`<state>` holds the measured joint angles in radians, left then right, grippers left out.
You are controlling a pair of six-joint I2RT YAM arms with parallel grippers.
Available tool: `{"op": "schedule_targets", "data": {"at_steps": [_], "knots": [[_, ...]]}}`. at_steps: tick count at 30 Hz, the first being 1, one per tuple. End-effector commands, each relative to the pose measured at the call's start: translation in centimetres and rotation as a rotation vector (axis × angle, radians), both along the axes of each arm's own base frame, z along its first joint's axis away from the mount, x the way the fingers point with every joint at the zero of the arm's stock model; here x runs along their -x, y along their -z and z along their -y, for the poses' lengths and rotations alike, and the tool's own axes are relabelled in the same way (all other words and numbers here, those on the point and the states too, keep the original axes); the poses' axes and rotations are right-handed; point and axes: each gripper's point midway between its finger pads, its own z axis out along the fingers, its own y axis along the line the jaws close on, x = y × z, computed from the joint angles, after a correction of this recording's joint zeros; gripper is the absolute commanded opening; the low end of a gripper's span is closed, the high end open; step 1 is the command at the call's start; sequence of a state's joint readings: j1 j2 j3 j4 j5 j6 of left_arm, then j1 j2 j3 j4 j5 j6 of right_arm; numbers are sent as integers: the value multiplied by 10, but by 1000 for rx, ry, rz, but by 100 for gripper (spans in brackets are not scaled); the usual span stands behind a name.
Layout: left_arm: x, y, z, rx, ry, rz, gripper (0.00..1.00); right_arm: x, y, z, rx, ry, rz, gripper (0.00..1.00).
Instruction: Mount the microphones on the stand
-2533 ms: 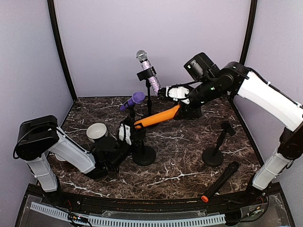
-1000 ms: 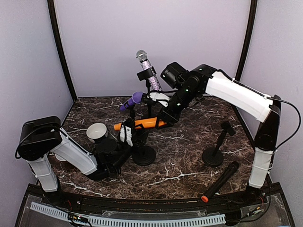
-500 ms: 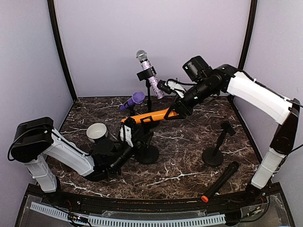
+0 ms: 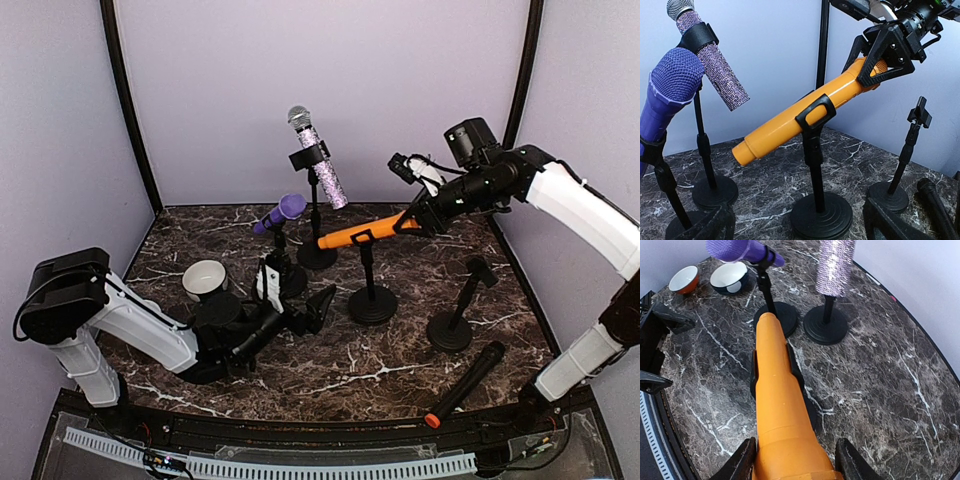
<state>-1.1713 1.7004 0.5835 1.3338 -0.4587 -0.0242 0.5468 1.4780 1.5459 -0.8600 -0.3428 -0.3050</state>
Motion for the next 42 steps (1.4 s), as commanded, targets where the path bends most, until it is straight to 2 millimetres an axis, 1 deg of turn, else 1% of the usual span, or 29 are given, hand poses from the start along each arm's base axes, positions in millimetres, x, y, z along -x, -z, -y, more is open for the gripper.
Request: {"op": "schedule_targets", "data": {"at_steps": [1, 5, 7, 9, 13, 17, 20, 22, 25, 26, 29, 30, 31, 33, 37, 38, 39, 40, 42], "knots": [[3, -15, -2, 37, 5, 3, 91, -28, -41, 19, -87, 67, 166, 0], [5, -15, -6, 37, 1, -7, 91, -56, -35, 52, -59, 176, 183, 0], [5, -15, -8, 41, -1, -13, 91, -73, -36, 68, -74, 239, 192, 0], [6, -13, -8, 44, 1, -19, 90, -89, -40, 78, -101, 291, 209, 0], [9, -13, -5, 50, 14, -22, 89, -118, -51, 80, -168, 343, 257, 0], [10, -15, -4, 55, 21, -22, 89, -147, -54, 73, -238, 374, 284, 0], [11, -14, -3, 50, 25, -33, 89, -167, -39, 68, -254, 392, 249, 0], [12, -14, -4, 44, 22, -41, 89, -175, -32, 66, -258, 402, 219, 0], [13, -11, -6, 33, 16, -53, 89, -177, -24, 66, -265, 411, 188, 0], [14, -10, -7, 31, 17, -57, 89, -177, -23, 67, -265, 411, 185, 6], [14, -7, -8, 21, 12, -61, 90, -171, -23, 67, -260, 406, 176, 34], [13, -7, -8, 20, 12, -60, 90, -169, -25, 68, -259, 407, 173, 42], [14, -7, -6, 17, 17, -57, 90, -167, -29, 69, -261, 408, 175, 48], [14, -8, -2, 6, 28, -48, 92, -163, -40, 71, -270, 414, 176, 54], [16, -10, 9, -13, 60, -30, 99, -144, -68, 71, -301, 388, 169, 69], [16, -9, 11, -18, 62, -28, 99, -139, -73, 73, -305, 386, 173, 72], [16, -10, 14, -22, 68, -26, 99, -137, -70, 73, -298, 384, 162, 75], [17, -10, 17, -26, 79, -24, 99, -128, -77, 75, -296, 379, 168, 76], [19, -11, 22, -33, 105, -22, 99, -116, -79, 80, -271, 371, 163, 78]]}}
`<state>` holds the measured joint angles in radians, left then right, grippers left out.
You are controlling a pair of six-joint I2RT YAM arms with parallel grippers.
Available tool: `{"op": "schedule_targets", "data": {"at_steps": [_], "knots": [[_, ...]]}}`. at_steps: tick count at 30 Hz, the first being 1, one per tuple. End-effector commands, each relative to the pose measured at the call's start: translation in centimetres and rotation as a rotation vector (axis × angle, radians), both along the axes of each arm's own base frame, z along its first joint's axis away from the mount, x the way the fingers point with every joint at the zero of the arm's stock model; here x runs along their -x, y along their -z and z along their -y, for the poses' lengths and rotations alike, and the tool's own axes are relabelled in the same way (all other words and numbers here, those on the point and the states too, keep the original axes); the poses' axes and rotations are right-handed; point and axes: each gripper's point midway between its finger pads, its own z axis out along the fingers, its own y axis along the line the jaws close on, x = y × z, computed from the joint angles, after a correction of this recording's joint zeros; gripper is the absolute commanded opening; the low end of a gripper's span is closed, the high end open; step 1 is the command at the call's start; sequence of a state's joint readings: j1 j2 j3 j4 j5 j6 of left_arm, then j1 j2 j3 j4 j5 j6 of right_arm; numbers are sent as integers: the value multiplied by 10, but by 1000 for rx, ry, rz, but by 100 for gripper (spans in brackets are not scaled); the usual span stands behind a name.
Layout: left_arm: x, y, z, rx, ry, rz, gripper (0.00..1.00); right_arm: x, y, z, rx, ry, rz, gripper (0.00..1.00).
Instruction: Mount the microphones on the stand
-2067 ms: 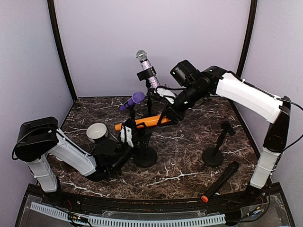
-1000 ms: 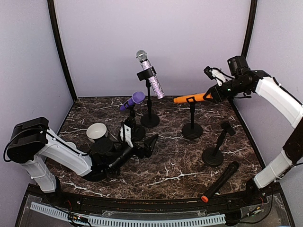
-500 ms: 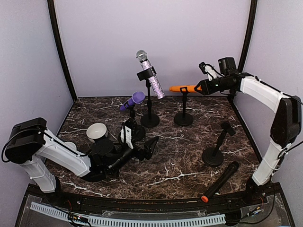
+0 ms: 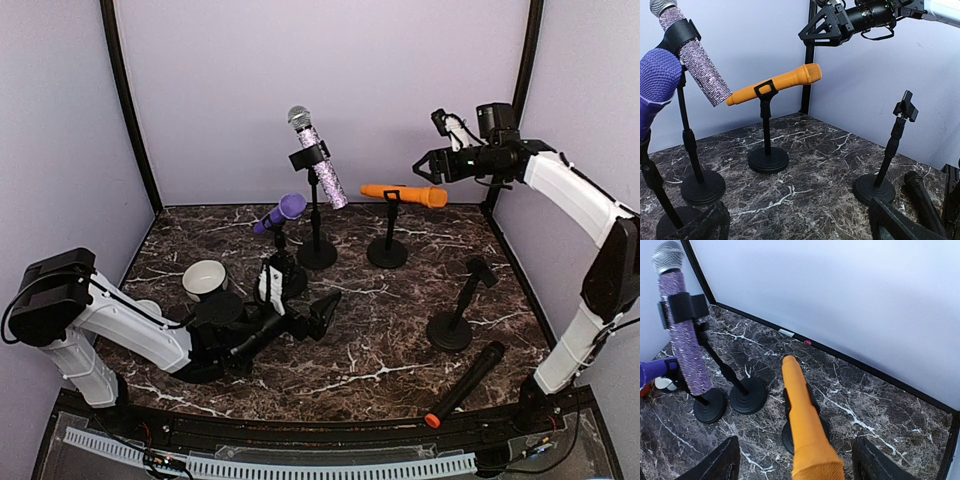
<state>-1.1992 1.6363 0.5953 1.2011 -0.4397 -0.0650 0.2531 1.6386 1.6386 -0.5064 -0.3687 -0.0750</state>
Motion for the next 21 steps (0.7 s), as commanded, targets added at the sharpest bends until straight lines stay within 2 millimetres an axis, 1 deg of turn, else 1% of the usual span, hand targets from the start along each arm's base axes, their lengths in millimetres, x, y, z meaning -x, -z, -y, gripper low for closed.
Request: {"op": "schedule_targets", "data": {"at_steps": [1, 5, 6, 7, 9, 10, 12, 14, 15, 17, 19, 21], "knots": [[7, -9, 18, -13, 73, 29, 99, 36, -41, 10, 5, -34, 45, 79], [13, -8, 26, -18, 122, 25, 98, 75, -35, 30, 69, -61, 28, 80], [13, -7, 28, -20, 131, 20, 98, 89, -35, 35, 82, -77, 37, 80], [15, -7, 30, -21, 143, 16, 98, 107, -40, 39, 91, -102, 65, 80], [18, -7, 34, -11, 171, 4, 97, 140, -36, 38, 117, -188, 88, 80], [21, -10, 38, 3, 200, -2, 96, 156, -32, 37, 130, -227, 96, 80], [27, -13, 50, -8, 257, -17, 94, 185, -16, 36, 164, -312, 81, 80], [28, -11, 64, -54, 295, -43, 93, 204, 6, 39, 235, -384, 62, 81], [30, -9, 70, -82, 314, -51, 93, 210, 18, 42, 263, -400, 39, 81], [31, -8, 80, -111, 344, -55, 92, 215, 39, 48, 313, -409, -5, 80], [32, -9, 85, -117, 360, -52, 89, 213, 51, 53, 343, -395, -31, 79], [31, -7, 88, -113, 358, -65, 85, 210, 58, 56, 364, -387, -40, 76]]}}
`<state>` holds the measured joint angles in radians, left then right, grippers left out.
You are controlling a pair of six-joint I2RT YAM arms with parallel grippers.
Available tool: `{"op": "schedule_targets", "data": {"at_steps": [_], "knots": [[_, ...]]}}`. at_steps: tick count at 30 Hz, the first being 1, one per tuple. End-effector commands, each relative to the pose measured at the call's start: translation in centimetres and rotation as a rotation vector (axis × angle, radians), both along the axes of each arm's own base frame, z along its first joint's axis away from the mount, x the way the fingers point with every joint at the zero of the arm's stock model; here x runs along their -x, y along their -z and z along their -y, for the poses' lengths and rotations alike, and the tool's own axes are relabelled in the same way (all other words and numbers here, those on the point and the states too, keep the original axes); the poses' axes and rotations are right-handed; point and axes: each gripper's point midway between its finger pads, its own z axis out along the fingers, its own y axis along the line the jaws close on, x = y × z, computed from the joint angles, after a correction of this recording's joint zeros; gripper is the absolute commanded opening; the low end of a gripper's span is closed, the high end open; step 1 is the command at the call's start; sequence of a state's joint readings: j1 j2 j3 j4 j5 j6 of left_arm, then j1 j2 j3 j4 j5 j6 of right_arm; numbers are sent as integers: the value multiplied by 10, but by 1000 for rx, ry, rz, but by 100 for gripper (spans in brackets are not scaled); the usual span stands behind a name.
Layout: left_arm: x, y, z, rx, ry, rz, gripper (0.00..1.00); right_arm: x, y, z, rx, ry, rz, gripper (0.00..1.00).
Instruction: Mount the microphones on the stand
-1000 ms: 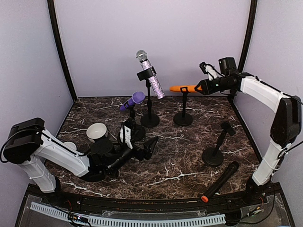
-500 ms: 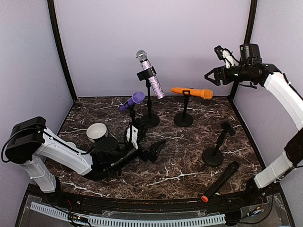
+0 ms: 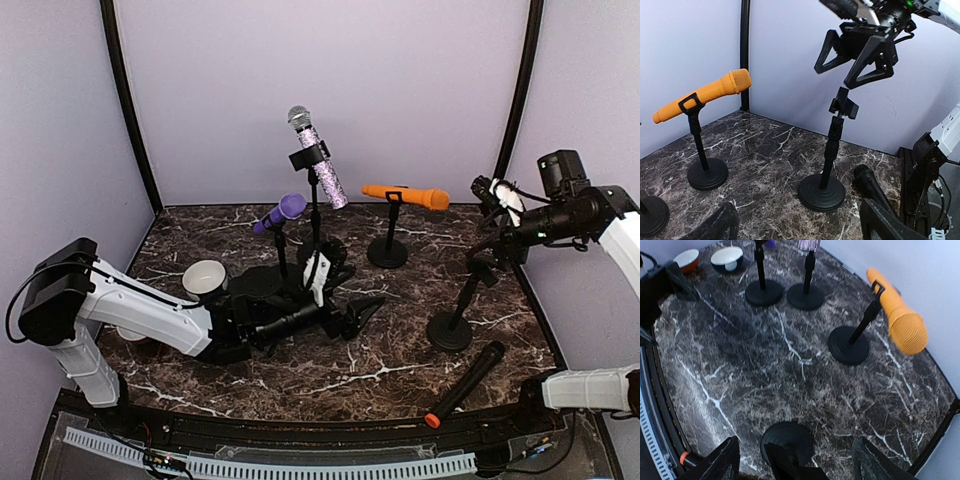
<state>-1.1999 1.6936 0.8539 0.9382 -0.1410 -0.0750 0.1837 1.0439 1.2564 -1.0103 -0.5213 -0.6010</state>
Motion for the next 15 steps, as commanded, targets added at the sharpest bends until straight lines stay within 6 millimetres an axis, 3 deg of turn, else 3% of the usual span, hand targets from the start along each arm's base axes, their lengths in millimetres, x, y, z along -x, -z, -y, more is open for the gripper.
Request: {"op": "schedule_targets", "data": {"at_steps": [1, 6, 11, 15], "knots": [[7, 15, 13, -60, 59, -42, 84, 1, 31, 7, 105, -38, -36, 75], [11, 17, 17, -52, 89, -64, 80, -4, 45, 9, 136, -53, -35, 67], [13, 19, 15, -55, 92, -73, 80, -1, 52, 5, 137, -96, -76, 49], [12, 19, 14, -52, 87, -67, 80, 4, 46, 0, 121, -137, -53, 34]]}}
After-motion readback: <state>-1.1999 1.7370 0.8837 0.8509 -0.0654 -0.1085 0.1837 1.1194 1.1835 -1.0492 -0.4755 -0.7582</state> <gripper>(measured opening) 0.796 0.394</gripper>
